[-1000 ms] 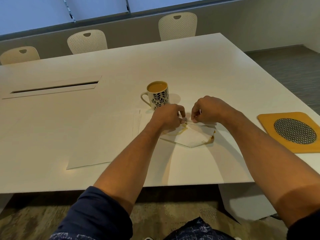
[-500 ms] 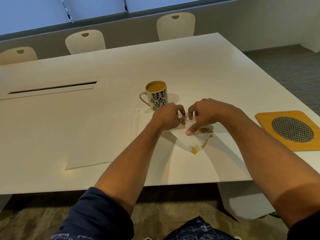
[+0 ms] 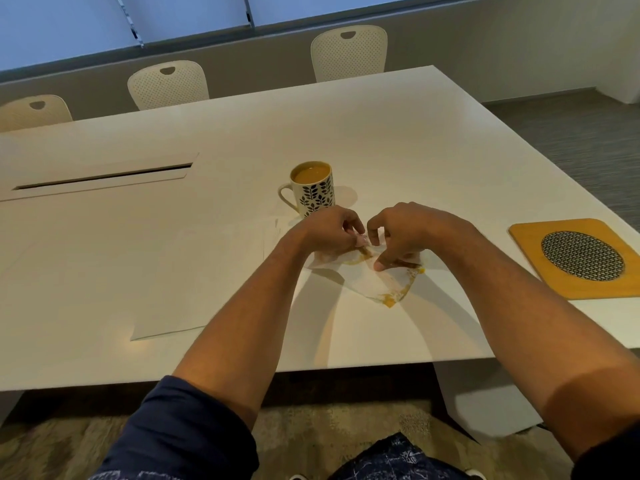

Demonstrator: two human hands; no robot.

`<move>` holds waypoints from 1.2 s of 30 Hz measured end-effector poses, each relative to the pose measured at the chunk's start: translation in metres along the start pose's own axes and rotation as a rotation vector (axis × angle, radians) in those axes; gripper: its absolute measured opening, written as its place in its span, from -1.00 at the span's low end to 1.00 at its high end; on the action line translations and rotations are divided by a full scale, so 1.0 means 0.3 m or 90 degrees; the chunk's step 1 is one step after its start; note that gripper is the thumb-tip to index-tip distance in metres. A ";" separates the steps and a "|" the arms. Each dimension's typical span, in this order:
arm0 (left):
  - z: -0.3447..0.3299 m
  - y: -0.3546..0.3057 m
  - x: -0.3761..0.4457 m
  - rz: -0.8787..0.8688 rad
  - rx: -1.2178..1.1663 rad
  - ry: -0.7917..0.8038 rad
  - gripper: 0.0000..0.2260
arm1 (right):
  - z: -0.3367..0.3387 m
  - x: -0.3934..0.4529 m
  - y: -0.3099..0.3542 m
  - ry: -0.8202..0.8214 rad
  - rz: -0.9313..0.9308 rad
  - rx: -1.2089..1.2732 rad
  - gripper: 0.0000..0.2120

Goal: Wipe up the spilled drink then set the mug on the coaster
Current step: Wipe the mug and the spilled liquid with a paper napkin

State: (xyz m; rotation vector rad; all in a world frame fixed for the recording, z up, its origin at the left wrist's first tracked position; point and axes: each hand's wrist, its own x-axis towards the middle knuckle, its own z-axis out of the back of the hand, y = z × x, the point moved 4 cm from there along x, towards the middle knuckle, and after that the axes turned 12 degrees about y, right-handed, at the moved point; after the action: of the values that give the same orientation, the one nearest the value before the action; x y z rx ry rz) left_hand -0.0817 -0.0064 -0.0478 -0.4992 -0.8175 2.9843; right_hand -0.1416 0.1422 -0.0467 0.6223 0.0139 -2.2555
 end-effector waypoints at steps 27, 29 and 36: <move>-0.053 -0.084 -0.032 -0.028 0.118 0.036 -0.43 | -0.004 -0.029 -0.022 0.052 -0.033 0.238 -0.83; -0.061 -0.092 -0.032 -0.032 0.104 0.027 -0.43 | 0.006 -0.031 -0.042 0.043 -0.045 0.240 -0.81; -0.085 -0.122 -0.022 -0.043 0.073 -0.046 -0.43 | 0.027 -0.044 -0.063 -0.031 -0.092 0.171 -0.83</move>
State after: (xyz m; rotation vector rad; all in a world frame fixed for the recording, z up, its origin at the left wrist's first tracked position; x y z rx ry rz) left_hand -0.0703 0.0372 -0.0483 -0.3536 -0.6494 2.9797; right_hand -0.1507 0.1630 -0.0373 0.7265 -0.2817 -2.4337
